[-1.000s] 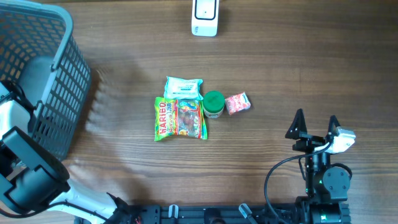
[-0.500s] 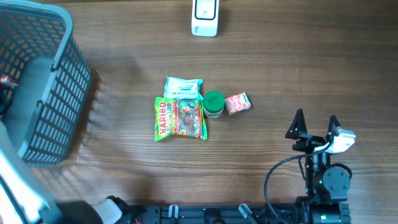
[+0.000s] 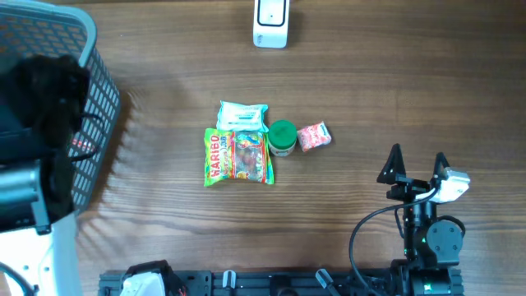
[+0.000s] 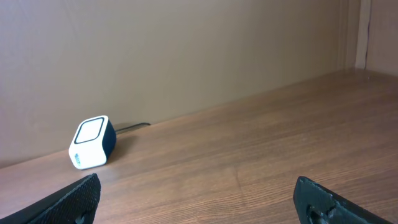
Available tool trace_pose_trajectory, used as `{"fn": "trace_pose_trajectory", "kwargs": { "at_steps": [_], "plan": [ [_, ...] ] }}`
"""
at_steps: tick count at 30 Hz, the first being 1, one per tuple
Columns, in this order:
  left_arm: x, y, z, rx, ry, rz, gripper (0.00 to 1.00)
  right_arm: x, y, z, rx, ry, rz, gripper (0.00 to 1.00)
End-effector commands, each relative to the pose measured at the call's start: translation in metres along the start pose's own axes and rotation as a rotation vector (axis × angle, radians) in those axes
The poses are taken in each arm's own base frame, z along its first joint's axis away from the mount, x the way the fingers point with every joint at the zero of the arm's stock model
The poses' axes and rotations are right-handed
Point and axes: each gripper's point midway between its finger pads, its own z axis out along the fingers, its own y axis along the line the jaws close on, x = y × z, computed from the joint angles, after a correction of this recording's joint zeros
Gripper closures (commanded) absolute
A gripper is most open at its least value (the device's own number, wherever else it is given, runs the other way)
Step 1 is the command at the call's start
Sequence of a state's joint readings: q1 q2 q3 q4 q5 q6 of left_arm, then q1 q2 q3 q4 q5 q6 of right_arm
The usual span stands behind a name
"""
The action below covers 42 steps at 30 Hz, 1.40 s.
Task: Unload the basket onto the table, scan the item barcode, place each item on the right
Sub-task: 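Grasp the red Nescafé stick in the basket with the left gripper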
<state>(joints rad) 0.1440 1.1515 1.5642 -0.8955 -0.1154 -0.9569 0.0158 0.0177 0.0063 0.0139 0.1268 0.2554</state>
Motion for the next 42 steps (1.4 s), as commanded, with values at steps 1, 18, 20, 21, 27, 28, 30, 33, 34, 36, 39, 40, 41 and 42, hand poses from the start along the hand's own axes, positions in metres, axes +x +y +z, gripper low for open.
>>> {"fn": "trace_pose_trajectory", "kwargs": {
  "at_steps": [1, 18, 20, 21, 27, 28, 30, 33, 34, 36, 39, 40, 41, 42],
  "plan": [
    [-0.046, 0.02, -0.005, -0.117, -0.248, -0.067, 0.28, 0.0, 0.002, 0.0, -0.012, 0.001, -0.017, 0.0],
    [-0.078, 0.178, 0.148, -0.479, -0.017, -0.298, 0.01, 0.0, 0.002, 0.0, -0.012, 0.0, -0.016, 0.0],
    [-0.068, 0.202, 0.17, -0.541, 0.031, -0.29, 0.0, 0.0, 0.002, 0.0, -0.012, 0.001, -0.017, 0.0],
    [-0.062, 0.214, 0.18, -0.574, 0.053, -0.279, 0.0, 0.0, 0.002, 0.0, -0.012, 0.0, -0.016, 0.0],
    [-0.025, 0.262, 0.239, -0.657, 0.195, -0.139, 0.0, 0.0, 0.002, 0.0, -0.012, 0.0, -0.017, 0.0],
    [-0.02, 0.269, 0.245, -0.664, 0.213, -0.123, 0.0, 0.0, 0.002, 0.0, -0.012, 0.0, -0.016, 0.0],
    [-0.011, 0.282, 0.254, -0.692, 0.237, -0.115, 0.0, 0.0, 0.002, 0.0, -0.012, 0.0, -0.016, 0.0],
    [0.0, 0.297, 0.262, -0.72, 0.267, -0.12, 0.0, 0.0, 0.002, 0.0, -0.012, 0.001, -0.017, 0.0],
    [0.003, 0.301, 0.265, -0.726, 0.278, -0.113, 0.0, 0.0, 0.002, 0.0, -0.012, 0.001, -0.017, 0.0],
    [0.01, 0.304, 0.271, -0.724, 0.303, -0.071, 0.0, 0.0, 0.002, 0.0, -0.012, 0.0, -0.016, 0.0],
    [0.021, 0.307, 0.277, -0.732, 0.337, 0.002, 0.01, 0.0, 0.002, 0.0, -0.012, 0.001, -0.017, 0.0],
    [0.024, 0.311, 0.278, -0.755, 0.34, 0.024, 0.01, 0.0, 0.002, 0.0, -0.012, 0.001, -0.017, 0.0],
    [0.027, 0.312, 0.278, -0.767, 0.342, 0.033, 0.01, 0.0, 0.002, 0.0, -0.012, 0.001, -0.017, 0.0],
    [0.03, 0.315, 0.278, -0.782, 0.344, 0.043, 0.01, 0.0, 0.002, 0.0, -0.012, 0.0, -0.016, 0.0]
  ]
}}
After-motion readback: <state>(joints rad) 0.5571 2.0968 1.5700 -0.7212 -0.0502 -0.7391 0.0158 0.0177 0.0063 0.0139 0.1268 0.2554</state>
